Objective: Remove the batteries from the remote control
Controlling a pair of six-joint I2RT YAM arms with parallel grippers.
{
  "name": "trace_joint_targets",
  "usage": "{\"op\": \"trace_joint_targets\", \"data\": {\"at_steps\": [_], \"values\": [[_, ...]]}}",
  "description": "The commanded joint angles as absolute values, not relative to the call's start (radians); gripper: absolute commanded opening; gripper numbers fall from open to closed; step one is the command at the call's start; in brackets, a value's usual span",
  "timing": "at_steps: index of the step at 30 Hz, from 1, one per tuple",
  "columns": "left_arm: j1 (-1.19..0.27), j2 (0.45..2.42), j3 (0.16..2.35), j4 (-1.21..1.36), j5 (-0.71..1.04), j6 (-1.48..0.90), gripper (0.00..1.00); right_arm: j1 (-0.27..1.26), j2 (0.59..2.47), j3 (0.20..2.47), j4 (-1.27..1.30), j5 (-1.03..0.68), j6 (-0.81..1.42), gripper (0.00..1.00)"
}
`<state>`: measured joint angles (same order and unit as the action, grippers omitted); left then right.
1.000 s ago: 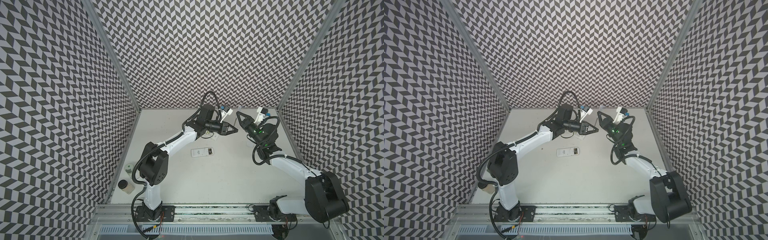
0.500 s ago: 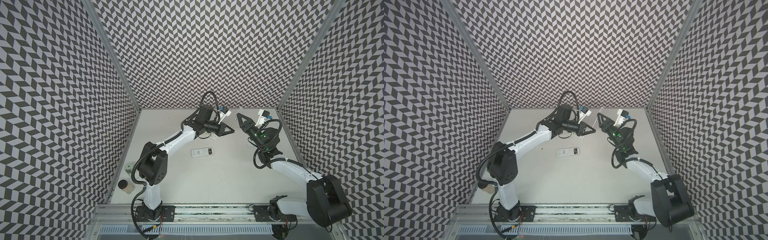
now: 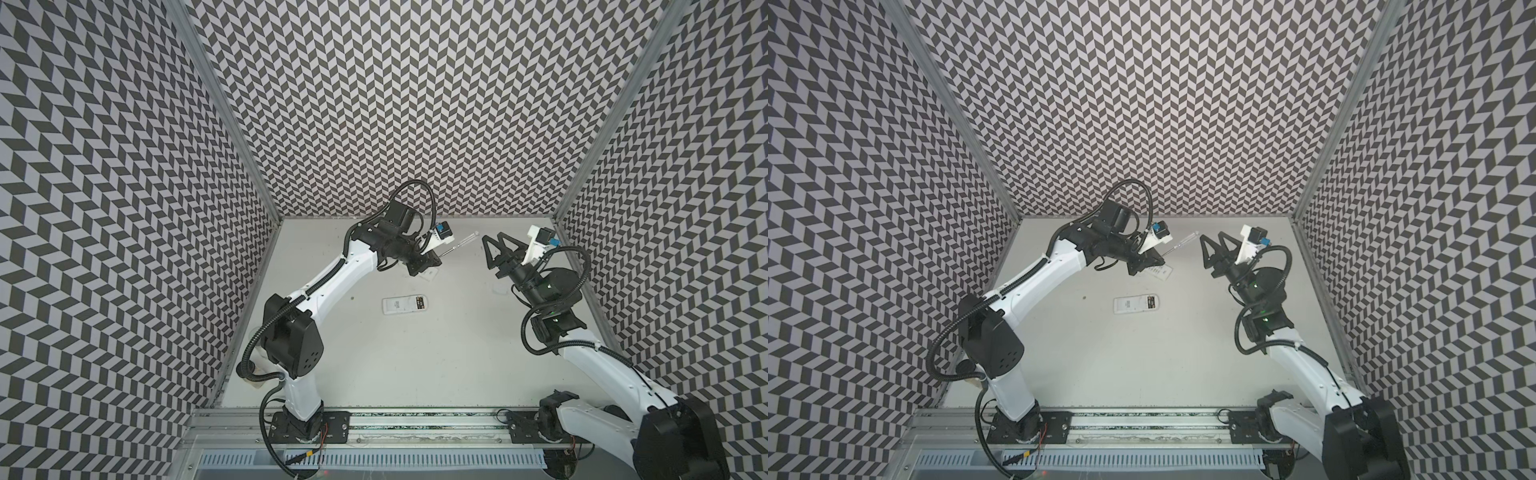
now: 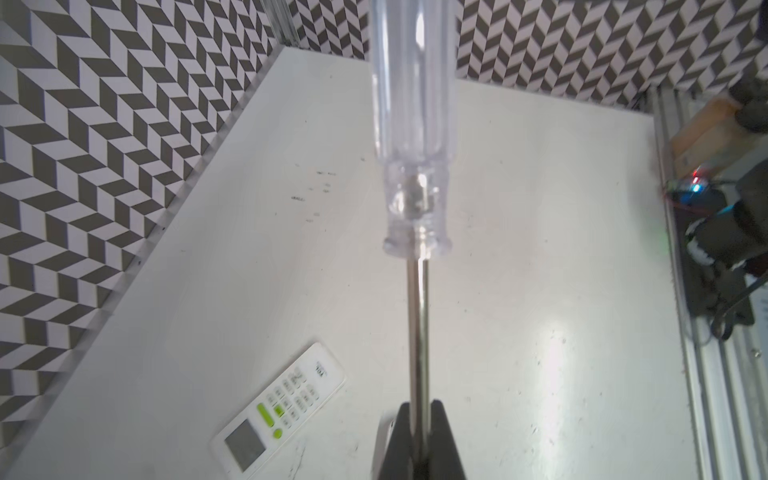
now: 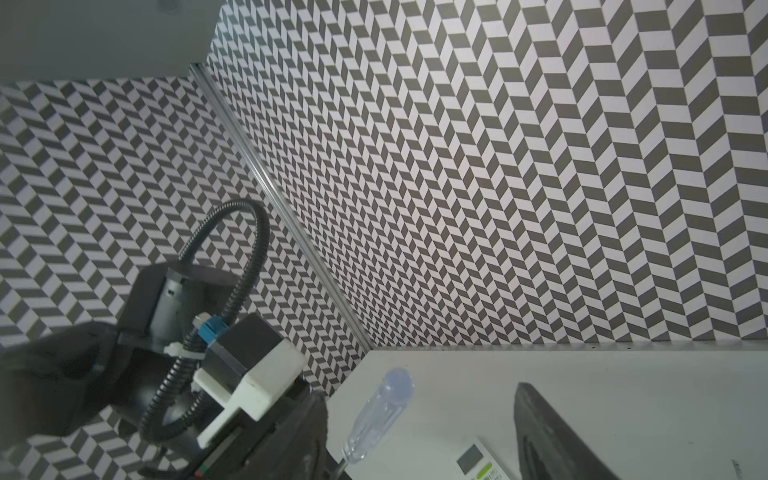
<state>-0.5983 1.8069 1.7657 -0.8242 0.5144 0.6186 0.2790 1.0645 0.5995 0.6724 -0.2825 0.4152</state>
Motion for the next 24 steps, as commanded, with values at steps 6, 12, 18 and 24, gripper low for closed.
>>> {"op": "trace_joint_targets", "data": {"at_steps": [6,12,18,24], "values": [[-0.581,1.765,1.824,-1.149,0.366,1.013,0.0,0.291,0.955,0.574,0.509,-0.495,-0.037,0.67],[-0.575,1.759,1.81,-1.221,0.312,1.129,0.0,0.323,0.945,0.5,0.566,-0.628,-0.141,0.66],[-0.588,1.751,1.819,-1.283,0.379,1.21,0.0,0.397,0.985,0.47,0.578,-0.641,-0.23,0.66],[-0.614,1.753,1.825,-1.311,0.427,1.235,0.0,0.448,1.041,0.463,0.627,-0.653,-0.224,0.63]]}}
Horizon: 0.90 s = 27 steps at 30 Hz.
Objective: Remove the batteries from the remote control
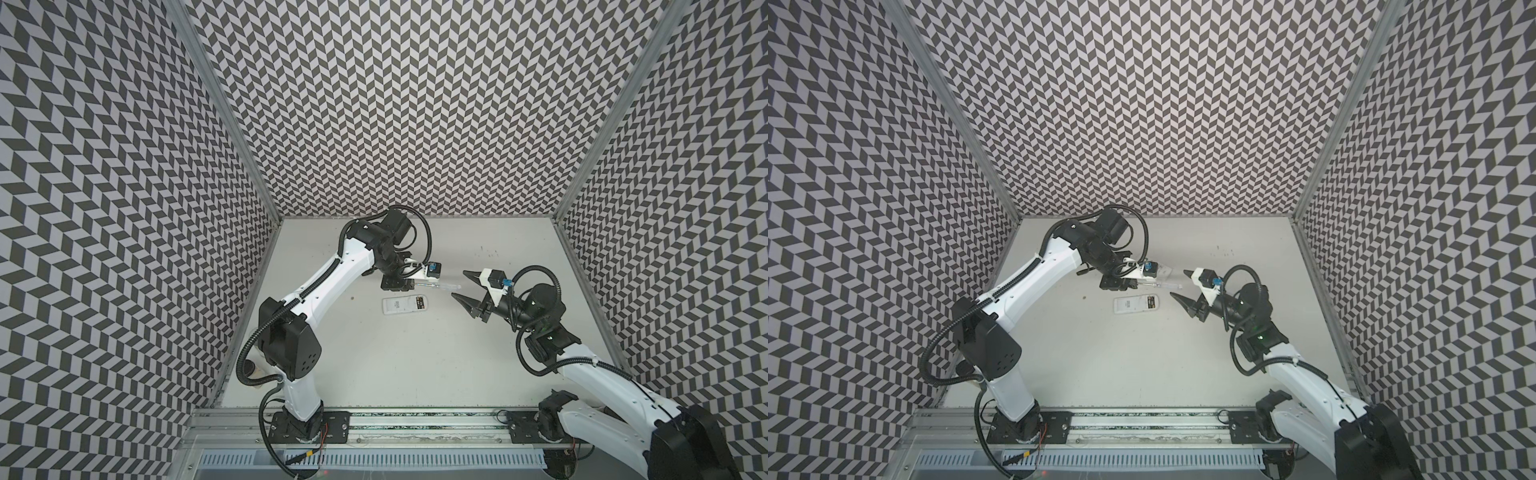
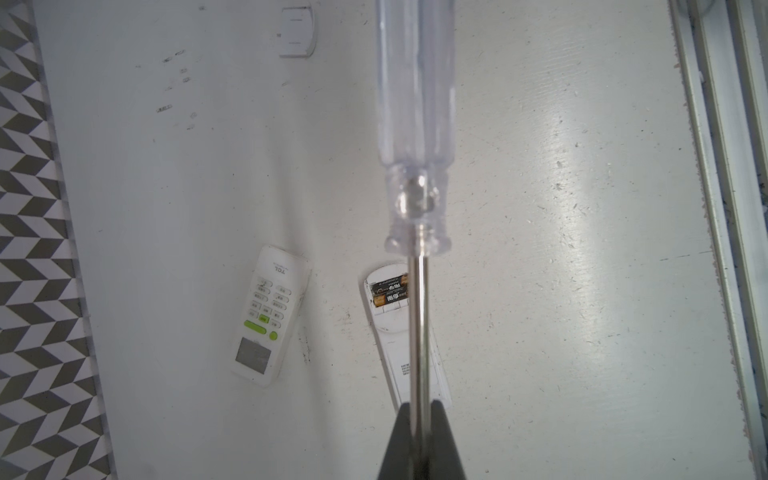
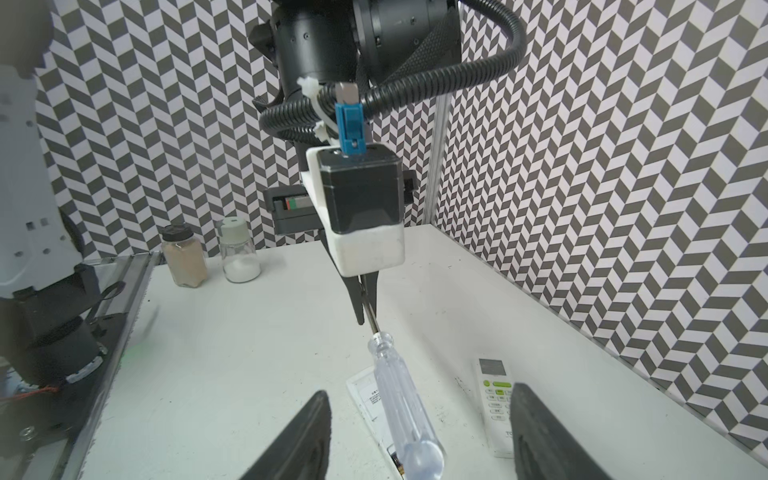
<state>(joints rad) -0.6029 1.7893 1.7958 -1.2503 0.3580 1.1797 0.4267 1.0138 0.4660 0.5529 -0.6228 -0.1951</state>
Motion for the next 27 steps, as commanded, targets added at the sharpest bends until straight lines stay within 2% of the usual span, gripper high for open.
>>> {"op": "trace_joint_targets", "data": {"at_steps": [1,10,13,17,21,27], "values": [[-0.614,1.756,1.833,-1.317,0.436,1.238,0.0,0.453,1.062,0.475,0.625,-0.672,-0.216,0.61],[-0.62,1.769,1.853,-1.321,0.489,1.25,0.0,0.505,1.098,0.481,0.571,-0.694,-0.253,0.51],[-0.622,1.769,1.843,-1.32,0.497,1.258,0.0,0.511,1.094,0.463,0.629,-0.679,-0.235,0.48],[-0.621,1.777,1.847,-1.32,0.498,1.258,0.0,0.511,1.127,0.512,0.598,-0.738,-0.228,0.41],[-0.626,1.774,1.832,-1.32,0.507,1.26,0.0,0.524,1.136,0.488,0.675,-0.729,-0.196,0.39],[-0.63,1.773,1.812,-1.309,0.514,1.244,0.0,0.533,1.143,0.509,0.647,-0.757,-0.205,0.37]]}}
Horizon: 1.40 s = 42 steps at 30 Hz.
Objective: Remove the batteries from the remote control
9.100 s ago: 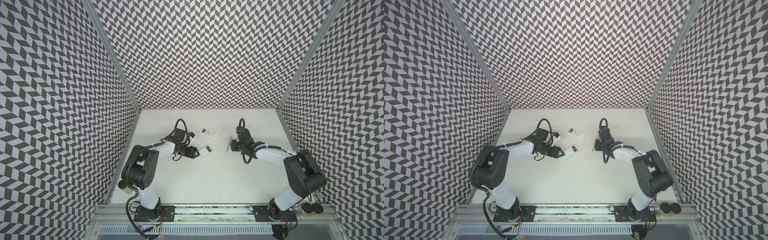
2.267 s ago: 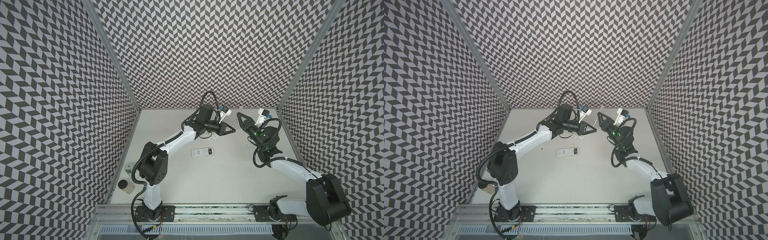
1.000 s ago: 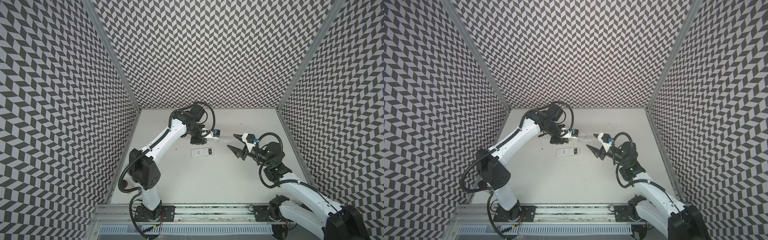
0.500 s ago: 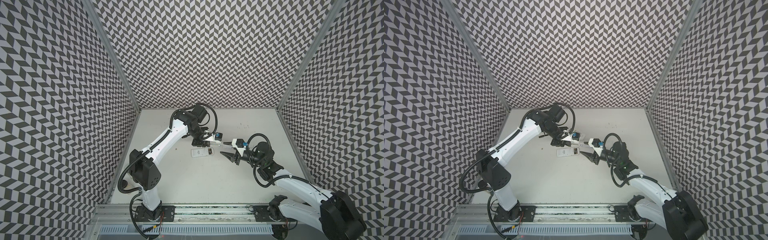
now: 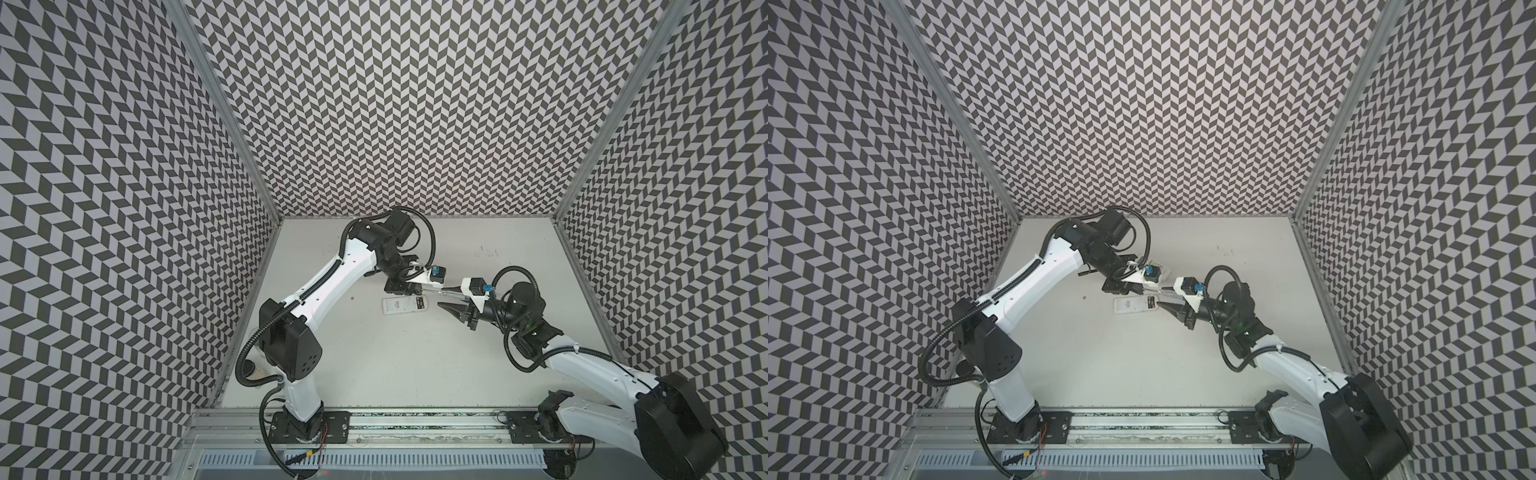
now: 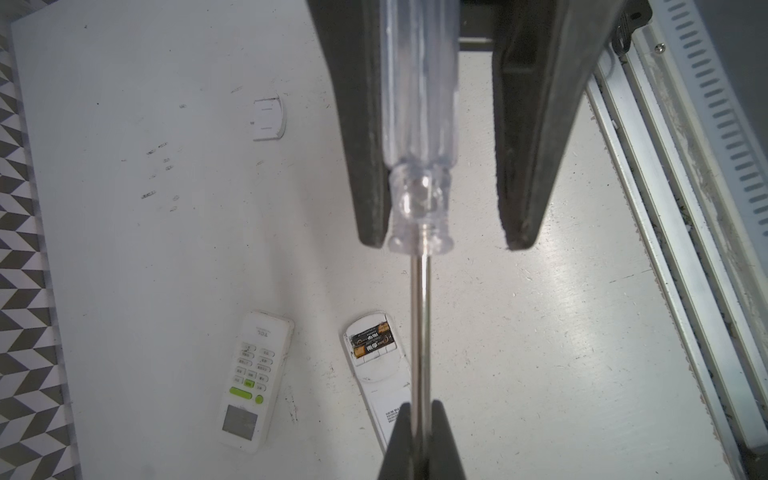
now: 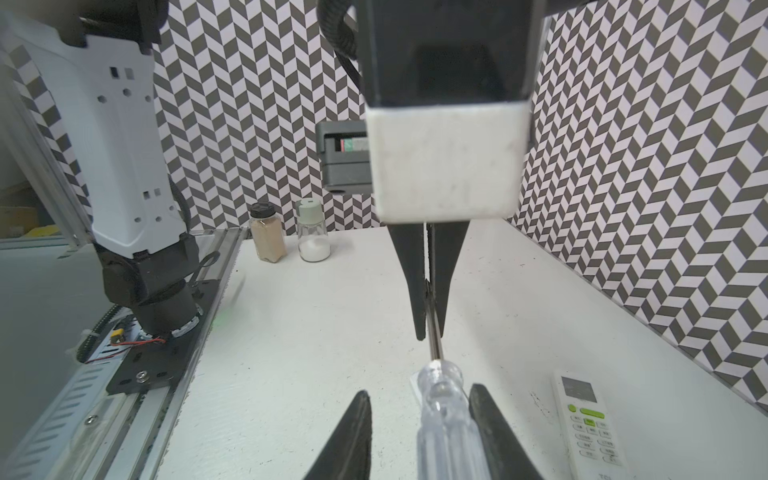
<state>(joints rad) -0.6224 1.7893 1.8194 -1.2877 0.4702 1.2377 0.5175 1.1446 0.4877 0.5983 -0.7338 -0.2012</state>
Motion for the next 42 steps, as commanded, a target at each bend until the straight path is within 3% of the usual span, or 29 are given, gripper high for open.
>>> {"op": "trace_joint_targets", "data": {"at_steps": [1,9,17,23,29,42], "values": [[-0.63,1.774,1.807,-1.31,0.514,1.242,0.0,0.533,1.143,0.503,0.664,-0.749,-0.194,0.37],[-0.634,1.776,1.799,-1.302,0.536,1.217,0.0,0.537,1.147,0.499,0.706,-0.756,-0.16,0.3],[-0.638,1.777,1.801,-1.313,0.54,1.209,0.0,0.537,1.147,0.488,0.719,-0.716,-0.169,0.32],[-0.638,1.773,1.805,-1.323,0.521,1.221,0.0,0.536,1.098,0.5,0.592,-0.626,-0.28,0.5],[-0.637,1.771,1.794,-1.322,0.531,1.239,0.0,0.536,1.058,0.476,0.577,-0.646,-0.282,0.57],[-0.637,1.779,1.806,-1.323,0.566,1.238,0.0,0.546,1.131,0.534,0.572,-0.775,-0.246,0.33]]}}
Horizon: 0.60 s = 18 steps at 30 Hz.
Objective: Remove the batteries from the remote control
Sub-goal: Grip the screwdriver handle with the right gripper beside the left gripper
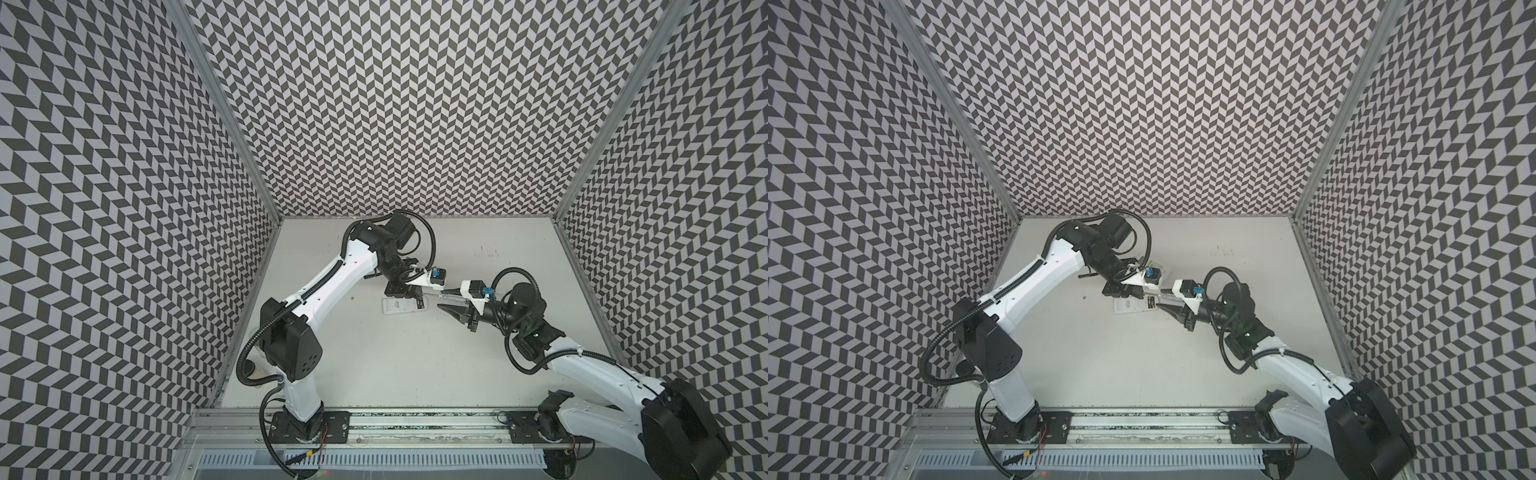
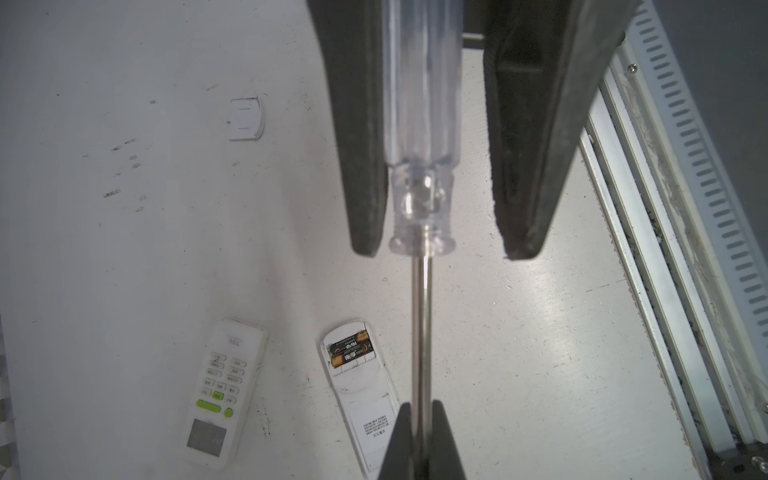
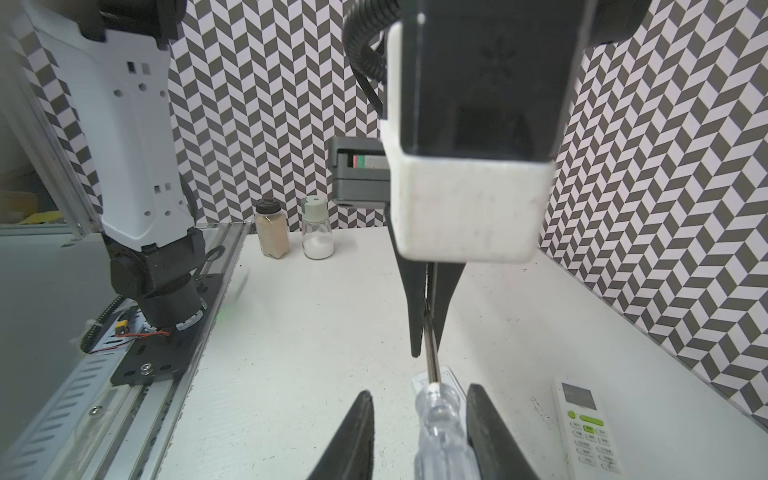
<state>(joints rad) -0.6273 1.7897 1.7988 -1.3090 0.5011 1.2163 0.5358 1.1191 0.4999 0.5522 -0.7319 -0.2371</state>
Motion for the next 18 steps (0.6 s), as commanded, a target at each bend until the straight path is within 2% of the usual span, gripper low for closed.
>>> {"op": "trace_joint_targets", "data": {"at_steps": [1,5,11,13,14,16,18], "values": [[-0.637,1.78,1.8,-1.323,0.566,1.238,0.0,0.548,1.131,0.526,0.593,-0.769,-0.233,0.31],[-0.637,1.786,1.804,-1.322,0.554,1.236,0.0,0.549,1.131,0.525,0.623,-0.764,-0.206,0.26],[-0.631,1.786,1.822,-1.318,0.561,1.214,0.0,0.548,1.119,0.516,0.611,-0.707,-0.22,0.0],[-0.632,1.782,1.827,-1.317,0.564,1.212,0.01,0.546,1.107,0.503,0.612,-0.686,-0.218,0.0],[-0.632,1.779,1.825,-1.316,0.566,1.212,0.07,0.545,1.102,0.49,0.625,-0.678,-0.216,0.0],[-0.628,1.775,1.822,-1.316,0.567,1.208,0.32,0.545,1.102,0.482,0.636,-0.666,-0.203,0.0],[-0.619,1.775,1.833,-1.318,0.553,1.198,0.45,0.54,1.106,0.501,0.608,-0.673,-0.181,0.0]]}}
